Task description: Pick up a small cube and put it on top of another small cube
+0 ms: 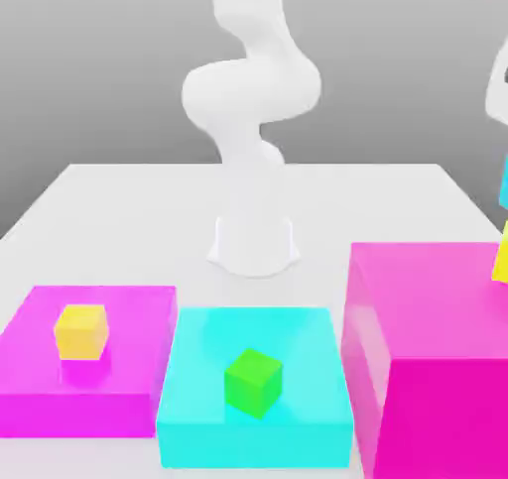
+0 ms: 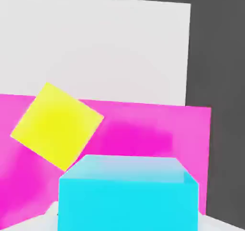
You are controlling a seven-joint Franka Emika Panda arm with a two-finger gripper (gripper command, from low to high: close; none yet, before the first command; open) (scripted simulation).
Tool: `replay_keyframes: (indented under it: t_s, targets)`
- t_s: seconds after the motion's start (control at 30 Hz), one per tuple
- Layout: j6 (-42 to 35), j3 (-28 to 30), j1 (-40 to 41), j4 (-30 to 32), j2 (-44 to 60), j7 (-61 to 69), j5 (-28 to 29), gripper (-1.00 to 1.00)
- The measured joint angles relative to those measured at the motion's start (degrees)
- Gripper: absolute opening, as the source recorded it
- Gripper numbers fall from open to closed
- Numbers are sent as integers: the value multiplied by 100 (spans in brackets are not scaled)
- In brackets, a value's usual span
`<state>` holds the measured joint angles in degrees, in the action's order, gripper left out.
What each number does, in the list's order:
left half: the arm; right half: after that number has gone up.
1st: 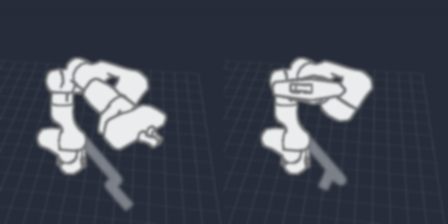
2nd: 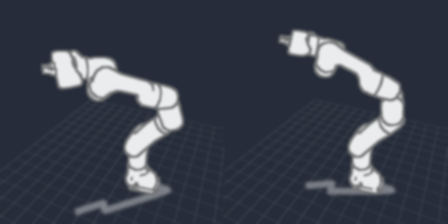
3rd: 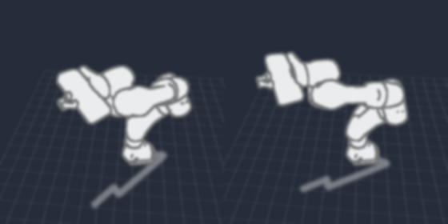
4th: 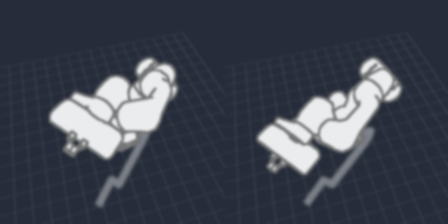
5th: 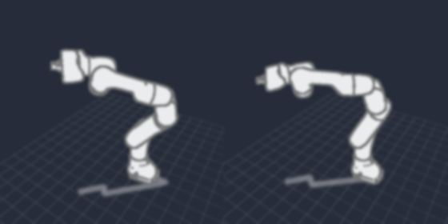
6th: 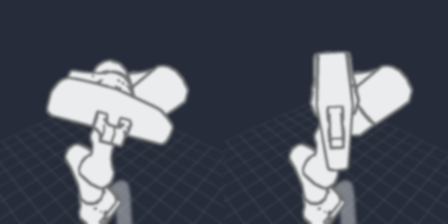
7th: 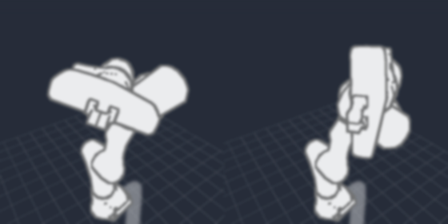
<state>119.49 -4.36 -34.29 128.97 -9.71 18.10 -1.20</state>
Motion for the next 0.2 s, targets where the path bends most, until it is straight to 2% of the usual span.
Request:
replay_keyframes:
  t_s: [0.07, 0.1, 0.2]
  targets:
    - [415, -44, -35, 286, 152, 0, 17, -100]
    - [558, -53, -41, 378, 207, 0, 21, 100]
    - [558, -53, -41, 378, 207, 0, 20, 100]
